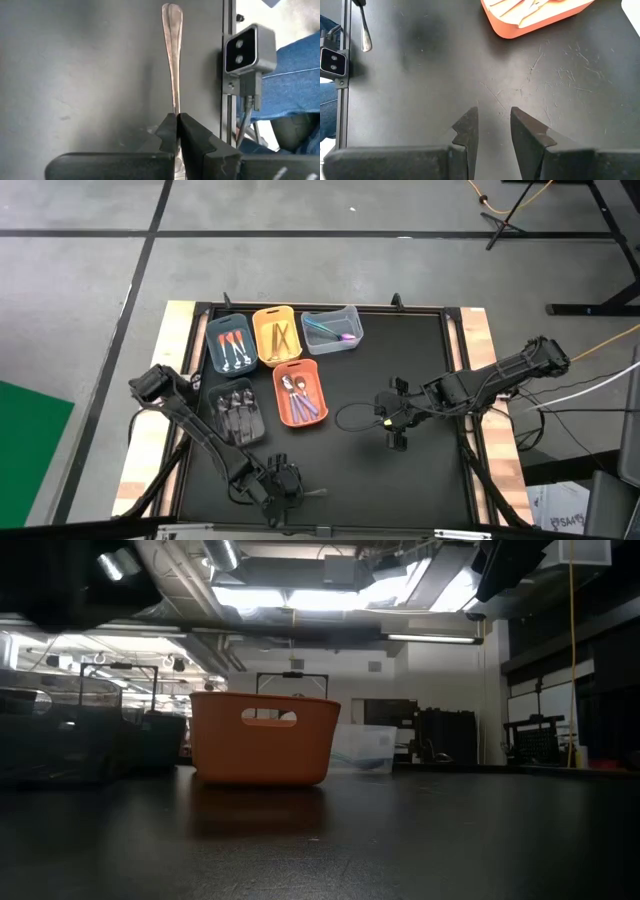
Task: Sort silverware by color (type)
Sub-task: Put the black spoon into the black bin
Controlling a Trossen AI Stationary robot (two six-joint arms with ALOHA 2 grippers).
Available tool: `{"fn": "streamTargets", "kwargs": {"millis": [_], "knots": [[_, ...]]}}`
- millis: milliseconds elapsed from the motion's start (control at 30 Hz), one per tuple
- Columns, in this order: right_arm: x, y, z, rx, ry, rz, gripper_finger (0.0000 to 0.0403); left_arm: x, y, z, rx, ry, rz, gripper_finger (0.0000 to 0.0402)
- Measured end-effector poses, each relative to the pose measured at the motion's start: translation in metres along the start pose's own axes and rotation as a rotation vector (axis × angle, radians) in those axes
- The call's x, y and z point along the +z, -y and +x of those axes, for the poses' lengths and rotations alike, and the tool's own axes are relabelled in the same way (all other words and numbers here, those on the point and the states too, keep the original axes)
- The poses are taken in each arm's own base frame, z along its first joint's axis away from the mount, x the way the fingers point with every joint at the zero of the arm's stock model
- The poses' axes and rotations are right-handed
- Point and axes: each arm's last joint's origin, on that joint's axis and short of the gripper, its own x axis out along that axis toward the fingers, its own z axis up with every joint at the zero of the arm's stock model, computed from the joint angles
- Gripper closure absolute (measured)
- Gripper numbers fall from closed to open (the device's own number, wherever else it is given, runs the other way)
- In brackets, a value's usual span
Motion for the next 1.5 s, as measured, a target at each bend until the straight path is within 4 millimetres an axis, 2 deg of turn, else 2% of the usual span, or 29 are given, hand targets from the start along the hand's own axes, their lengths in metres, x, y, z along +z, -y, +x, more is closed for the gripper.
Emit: {"fn": "streamTargets", "kwargs": {"millis": [267,433,600,733,1000,1200,1367,1500], "knots": [[0.000,0.000,0.000,0.001,-0.001,0.000,0.0302,0.027,-0.017,-0.051,0.016,0.033,0.116,0.0396],[0.000,0.000,0.000,0.001,0.000,0.000,0.0302,0.040,-0.038,-0.092,0.071,0.042,0.159,0.0396],[-0.001,0.001,-0.003,0.004,0.004,-0.002,0.0302,0.044,-0.064,-0.132,0.141,0.007,0.193,0.0396],[-0.001,0.004,-0.016,0.023,0.041,0.005,0.0302,0.044,-0.085,-0.163,0.184,-0.022,0.242,0.0396],[-0.007,0.015,-0.057,0.047,0.184,0.031,0.0302,0.031,-0.123,-0.217,0.255,-0.119,0.424,0.0396],[-0.006,0.021,-0.081,0.044,0.331,-0.045,0.0302,0.022,-0.142,-0.238,0.277,-0.211,0.563,0.0396],[0.001,0.020,-0.094,0.083,0.467,-0.204,0.0302,0.020,-0.151,-0.240,0.257,-0.315,0.626,0.0396],[0.006,0.028,-0.101,0.098,0.532,-0.265,0.0302,0.019,-0.156,-0.235,0.207,-0.372,0.686,0.0396]]}}
